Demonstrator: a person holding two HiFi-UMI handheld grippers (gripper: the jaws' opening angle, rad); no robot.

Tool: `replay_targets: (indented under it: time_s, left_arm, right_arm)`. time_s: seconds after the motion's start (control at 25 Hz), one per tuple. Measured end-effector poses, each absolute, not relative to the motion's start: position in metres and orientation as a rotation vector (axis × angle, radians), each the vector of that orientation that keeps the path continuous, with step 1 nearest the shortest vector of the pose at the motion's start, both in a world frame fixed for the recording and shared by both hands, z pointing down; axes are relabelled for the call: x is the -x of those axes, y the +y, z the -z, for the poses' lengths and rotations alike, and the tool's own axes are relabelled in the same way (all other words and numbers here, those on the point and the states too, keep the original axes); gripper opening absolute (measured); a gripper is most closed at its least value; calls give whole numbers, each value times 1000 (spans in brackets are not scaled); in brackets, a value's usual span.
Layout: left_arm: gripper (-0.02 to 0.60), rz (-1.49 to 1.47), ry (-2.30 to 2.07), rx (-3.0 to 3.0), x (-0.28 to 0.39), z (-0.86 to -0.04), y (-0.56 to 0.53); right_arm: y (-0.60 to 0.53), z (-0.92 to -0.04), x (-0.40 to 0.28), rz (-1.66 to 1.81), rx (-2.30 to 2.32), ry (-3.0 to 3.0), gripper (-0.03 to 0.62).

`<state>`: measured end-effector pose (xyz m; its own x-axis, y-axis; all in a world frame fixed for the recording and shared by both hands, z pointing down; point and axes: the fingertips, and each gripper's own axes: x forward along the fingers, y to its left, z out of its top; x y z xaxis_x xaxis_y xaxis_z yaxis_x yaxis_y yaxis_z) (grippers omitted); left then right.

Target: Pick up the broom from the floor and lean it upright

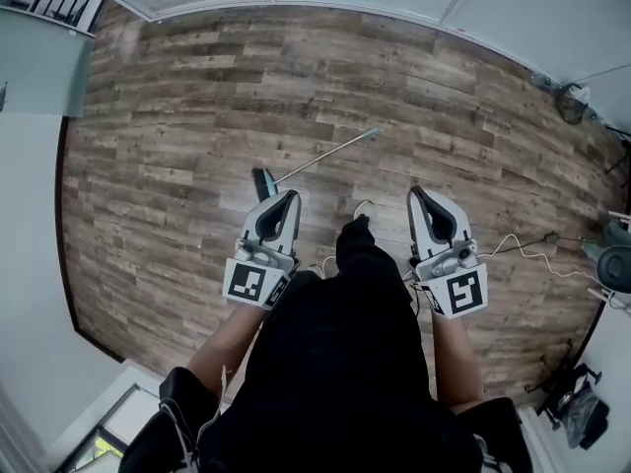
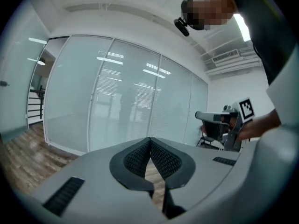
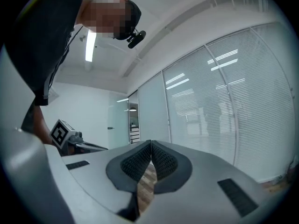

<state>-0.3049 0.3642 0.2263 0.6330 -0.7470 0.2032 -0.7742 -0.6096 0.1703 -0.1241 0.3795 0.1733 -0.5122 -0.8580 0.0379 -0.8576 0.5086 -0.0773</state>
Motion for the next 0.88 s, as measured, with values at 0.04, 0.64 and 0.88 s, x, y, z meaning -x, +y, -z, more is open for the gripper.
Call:
replay_targets:
  time_s: [0.04,0.64,0.88]
  left_arm:
    - [18,-217,-1230,-2641,297,-238,353]
    - [20,-633,-1042,-2430,290,-537,237]
    - [20,-786,-976,-2367,296,-670,226]
  right_arm:
    - [373,-177,120,153,1541,2731,18]
    - [249,-254,104,241,1609,2597,18]
    - [203,-331,115,374,1653,2436,18]
